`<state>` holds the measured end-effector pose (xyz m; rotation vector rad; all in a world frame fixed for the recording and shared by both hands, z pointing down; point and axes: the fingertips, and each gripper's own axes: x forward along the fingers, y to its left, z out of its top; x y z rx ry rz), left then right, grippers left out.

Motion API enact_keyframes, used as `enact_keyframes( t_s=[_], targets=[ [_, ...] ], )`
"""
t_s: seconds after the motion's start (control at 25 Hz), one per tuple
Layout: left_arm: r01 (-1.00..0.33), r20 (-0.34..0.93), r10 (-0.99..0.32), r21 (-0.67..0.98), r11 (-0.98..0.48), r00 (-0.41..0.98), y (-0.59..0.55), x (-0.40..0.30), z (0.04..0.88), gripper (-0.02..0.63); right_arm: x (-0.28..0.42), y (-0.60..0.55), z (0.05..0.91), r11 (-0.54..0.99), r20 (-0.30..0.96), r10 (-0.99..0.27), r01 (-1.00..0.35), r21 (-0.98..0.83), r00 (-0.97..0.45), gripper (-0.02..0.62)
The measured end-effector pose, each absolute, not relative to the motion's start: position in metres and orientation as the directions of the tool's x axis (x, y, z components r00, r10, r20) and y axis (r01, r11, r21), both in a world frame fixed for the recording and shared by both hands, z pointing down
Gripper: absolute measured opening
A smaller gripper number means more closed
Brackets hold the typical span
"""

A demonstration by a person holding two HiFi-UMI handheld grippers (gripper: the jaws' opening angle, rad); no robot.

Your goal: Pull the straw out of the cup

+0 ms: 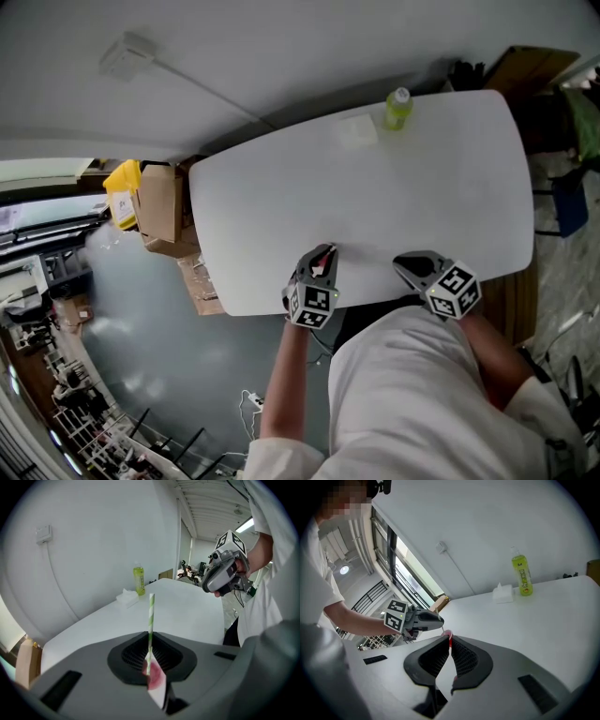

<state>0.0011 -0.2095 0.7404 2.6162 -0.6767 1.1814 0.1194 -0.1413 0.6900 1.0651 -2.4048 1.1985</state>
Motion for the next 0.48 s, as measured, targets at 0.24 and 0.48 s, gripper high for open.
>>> enact_keyframes(
  t_s=[0.24,0.48],
  targets=[
    [-0.515,0.692,-0.391,-0.033,-0.857,0.607,-0.203,-0.009,0.708,0.026,0.11,-0.13,0.681,0.407,0.508,-0.511,-0.716,-0.567,-0.693,0.041],
    [-0.558,0.615,-0.454,-0.028,-0.829,0.645,-0.194,-0.024,0.673,0.025,0.092,-0.117,0.668,0.432,0.52,-0.53,-0.741,-0.514,-0.67,0.041]
  ],
)
